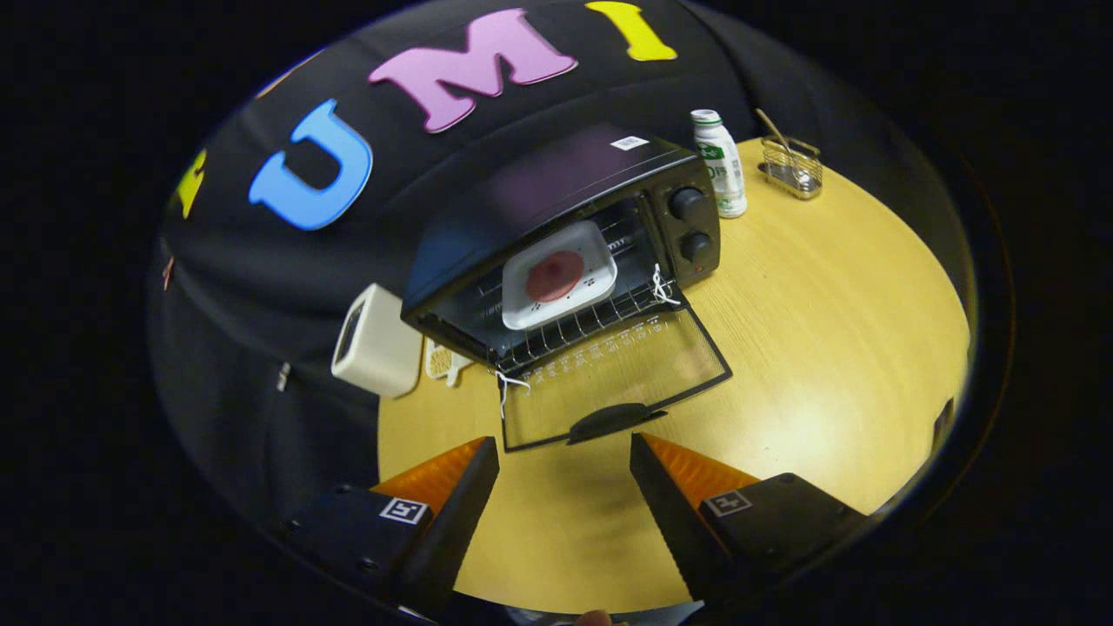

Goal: Open the toaster oven, put the food inside, and close the toaster oven door.

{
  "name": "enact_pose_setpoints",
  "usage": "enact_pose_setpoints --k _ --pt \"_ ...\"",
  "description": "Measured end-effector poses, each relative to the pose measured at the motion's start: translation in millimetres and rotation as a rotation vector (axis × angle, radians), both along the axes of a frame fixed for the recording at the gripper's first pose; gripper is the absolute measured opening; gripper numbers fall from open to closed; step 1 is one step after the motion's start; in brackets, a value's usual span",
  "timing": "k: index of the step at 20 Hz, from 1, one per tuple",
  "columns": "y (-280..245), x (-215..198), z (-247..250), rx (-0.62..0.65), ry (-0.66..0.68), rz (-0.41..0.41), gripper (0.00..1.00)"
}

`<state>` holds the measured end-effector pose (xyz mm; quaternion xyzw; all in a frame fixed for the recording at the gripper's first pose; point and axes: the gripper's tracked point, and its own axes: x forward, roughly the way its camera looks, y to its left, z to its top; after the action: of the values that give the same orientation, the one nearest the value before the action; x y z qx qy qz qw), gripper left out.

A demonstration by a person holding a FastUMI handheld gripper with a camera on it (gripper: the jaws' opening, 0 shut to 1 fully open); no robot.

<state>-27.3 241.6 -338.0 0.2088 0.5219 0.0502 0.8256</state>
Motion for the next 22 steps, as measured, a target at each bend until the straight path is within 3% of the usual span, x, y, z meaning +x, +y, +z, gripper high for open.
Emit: enact_pose_setpoints --k 3,10,15,22 --pt "5 -18 -37 -0.123 0.017 0.11 0.99" --pt "9 -23 -103 -0.278 0.008 0.208 0.99" --pt "9 -16 -137 -0.332 0.039 0.218 0.99" --pt "6 2 -160 -0.352 0.066 0.156 0.98"
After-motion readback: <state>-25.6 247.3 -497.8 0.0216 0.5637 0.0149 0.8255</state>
